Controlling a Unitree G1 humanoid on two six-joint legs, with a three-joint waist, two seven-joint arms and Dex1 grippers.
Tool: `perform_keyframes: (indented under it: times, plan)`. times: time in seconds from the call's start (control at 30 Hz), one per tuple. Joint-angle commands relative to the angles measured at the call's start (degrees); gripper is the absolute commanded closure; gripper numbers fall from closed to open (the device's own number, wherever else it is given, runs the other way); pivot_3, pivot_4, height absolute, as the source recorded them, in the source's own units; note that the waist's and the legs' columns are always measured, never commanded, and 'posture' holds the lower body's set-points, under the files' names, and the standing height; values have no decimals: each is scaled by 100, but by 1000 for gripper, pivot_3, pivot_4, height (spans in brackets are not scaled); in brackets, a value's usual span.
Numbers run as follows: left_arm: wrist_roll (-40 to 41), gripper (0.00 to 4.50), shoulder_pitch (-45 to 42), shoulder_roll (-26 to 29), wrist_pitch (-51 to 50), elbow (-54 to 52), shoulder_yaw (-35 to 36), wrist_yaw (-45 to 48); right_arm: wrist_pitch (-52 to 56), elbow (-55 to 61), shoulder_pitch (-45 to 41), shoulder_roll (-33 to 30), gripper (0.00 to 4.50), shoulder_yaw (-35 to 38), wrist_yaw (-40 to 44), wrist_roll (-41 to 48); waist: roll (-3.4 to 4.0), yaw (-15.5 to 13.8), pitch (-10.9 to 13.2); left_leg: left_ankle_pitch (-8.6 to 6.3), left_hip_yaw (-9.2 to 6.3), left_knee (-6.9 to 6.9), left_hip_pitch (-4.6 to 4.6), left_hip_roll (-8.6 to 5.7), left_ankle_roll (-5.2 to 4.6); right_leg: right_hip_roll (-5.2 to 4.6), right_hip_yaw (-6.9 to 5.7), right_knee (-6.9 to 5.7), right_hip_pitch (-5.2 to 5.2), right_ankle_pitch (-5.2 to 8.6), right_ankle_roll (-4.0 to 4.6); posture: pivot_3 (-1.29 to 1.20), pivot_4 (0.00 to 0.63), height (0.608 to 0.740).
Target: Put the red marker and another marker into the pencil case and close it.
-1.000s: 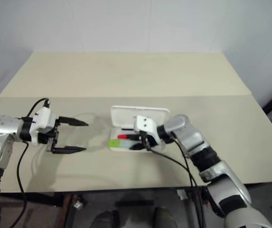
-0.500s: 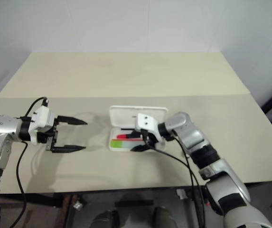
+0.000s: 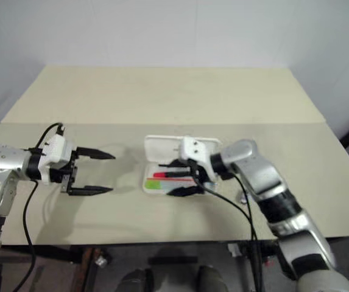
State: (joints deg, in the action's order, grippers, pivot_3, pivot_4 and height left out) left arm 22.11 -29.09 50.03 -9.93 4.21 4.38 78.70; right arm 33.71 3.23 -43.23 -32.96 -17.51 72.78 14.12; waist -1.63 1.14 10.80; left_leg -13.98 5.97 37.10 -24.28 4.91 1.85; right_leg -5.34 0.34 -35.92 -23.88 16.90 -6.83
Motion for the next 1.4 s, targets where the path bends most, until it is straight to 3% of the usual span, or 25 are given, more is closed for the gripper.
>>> perform_keyframes:
  times: [0.03, 0.17, 0.33, 0.6, 0.9, 1.4]
  plan:
    - [54, 0, -112, -95, -59, -271, -140, -23, 668, 871, 293, -407, 15, 476, -260, 313, 0, 22, 0, 0, 0, 0, 0, 0, 1, 1, 0, -2, 0, 0, 0, 0, 150, 740]
    - [43, 0, -158, -372, -49, -274, -363, -69, 1984, 1530, 753, -846, 15, 1272, -1085, 536, 0, 23, 0, 2, -3, -2, 2, 1, 3, 1, 1, -3, -1, 1, 2, 0, 150, 740]
    - [10, 0, -232, -570, 9, -159, -517, -47, 3437, 2045, 1032, -927, 15, 2057, -2099, 713, 0, 52, 0, 3, -4, -5, 4, 1, 5, 2, 3, -4, -2, 0, 4, 0, 150, 740]
    - [-58, 0, -406, -800, 195, 199, -690, 92, 5764, 2812, 1321, -545, 15, 3070, -3614, 614, 0, 37, 0, 1, -5, -5, 2, 0, 1, -2, 2, 3, -1, 2, 7, 0, 150, 740]
    - [-67, 0, -446, -921, 285, 293, -752, 169, 5879, 3032, 2088, 64, 15, 3544, -4949, 523, -2, 47, -1, 0, -7, -7, 0, -4, -2, -3, 2, 5, 0, 2, 7, 0, 150, 740]
    - [-10, 0, -251, -810, 199, 98, -627, 68, 5879, 3234, 2608, 759, 15, 3422, -6010, 862, -2, 45, -2, 1, -10, -11, 1, -3, -2, -2, 1, 6, 2, 2, 6, 0, 150, 740]
